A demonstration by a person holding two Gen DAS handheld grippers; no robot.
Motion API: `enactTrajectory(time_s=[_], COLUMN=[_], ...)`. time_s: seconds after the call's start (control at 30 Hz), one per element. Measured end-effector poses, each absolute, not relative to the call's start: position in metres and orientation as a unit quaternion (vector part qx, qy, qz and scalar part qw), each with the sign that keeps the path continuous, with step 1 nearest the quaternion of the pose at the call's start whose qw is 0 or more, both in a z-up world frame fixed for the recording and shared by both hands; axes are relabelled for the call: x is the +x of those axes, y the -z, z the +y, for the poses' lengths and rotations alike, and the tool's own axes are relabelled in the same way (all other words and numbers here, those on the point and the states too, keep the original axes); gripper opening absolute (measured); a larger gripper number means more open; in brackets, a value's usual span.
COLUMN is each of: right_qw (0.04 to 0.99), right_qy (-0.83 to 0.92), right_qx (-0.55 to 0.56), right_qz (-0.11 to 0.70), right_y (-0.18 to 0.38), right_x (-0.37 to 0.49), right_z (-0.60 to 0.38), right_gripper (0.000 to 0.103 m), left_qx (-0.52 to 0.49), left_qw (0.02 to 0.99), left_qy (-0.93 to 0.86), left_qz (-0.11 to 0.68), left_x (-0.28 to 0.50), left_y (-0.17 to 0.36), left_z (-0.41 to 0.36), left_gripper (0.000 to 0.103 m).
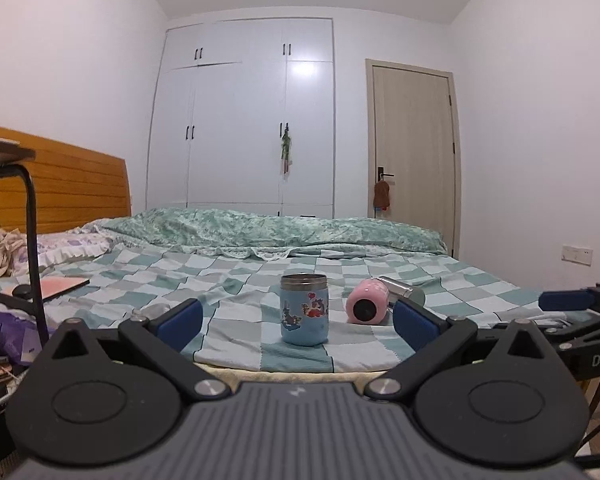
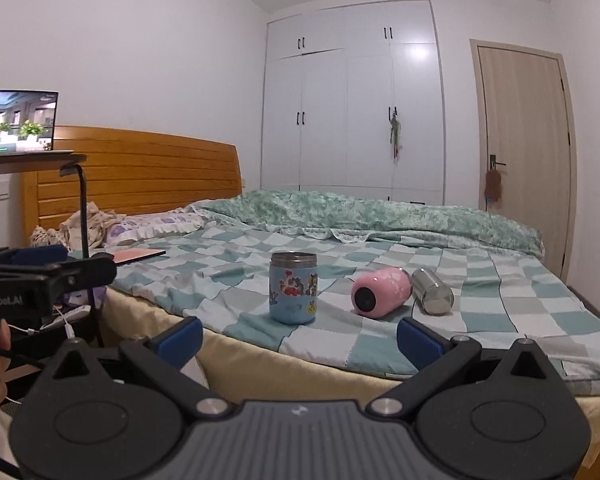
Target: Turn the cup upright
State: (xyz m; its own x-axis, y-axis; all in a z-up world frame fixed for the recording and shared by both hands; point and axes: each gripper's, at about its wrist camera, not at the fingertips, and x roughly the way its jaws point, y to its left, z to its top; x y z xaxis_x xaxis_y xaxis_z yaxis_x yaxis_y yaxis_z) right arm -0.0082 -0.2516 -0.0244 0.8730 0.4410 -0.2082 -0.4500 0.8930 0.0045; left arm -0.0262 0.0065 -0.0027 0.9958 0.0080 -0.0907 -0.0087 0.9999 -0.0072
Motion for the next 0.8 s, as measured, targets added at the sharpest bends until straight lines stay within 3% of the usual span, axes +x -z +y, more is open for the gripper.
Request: enactTrajectory(time_s=[0.8], right_qw=[0.969], right_qy=[-0.225], right_qx=[-0.021], right_qz=[0.095], right_y=[0.0266], right_x=[-0.0105], right_z=[-0.2521], right_gripper=[0.103], left_qx=[-0.024], left_qw=[0.998], left_qy=[-0.016], left_qz=[0.057], left_x=[-0.0206], left_y=[0.0053], left_z=[0.0106], left_gripper=[0.103])
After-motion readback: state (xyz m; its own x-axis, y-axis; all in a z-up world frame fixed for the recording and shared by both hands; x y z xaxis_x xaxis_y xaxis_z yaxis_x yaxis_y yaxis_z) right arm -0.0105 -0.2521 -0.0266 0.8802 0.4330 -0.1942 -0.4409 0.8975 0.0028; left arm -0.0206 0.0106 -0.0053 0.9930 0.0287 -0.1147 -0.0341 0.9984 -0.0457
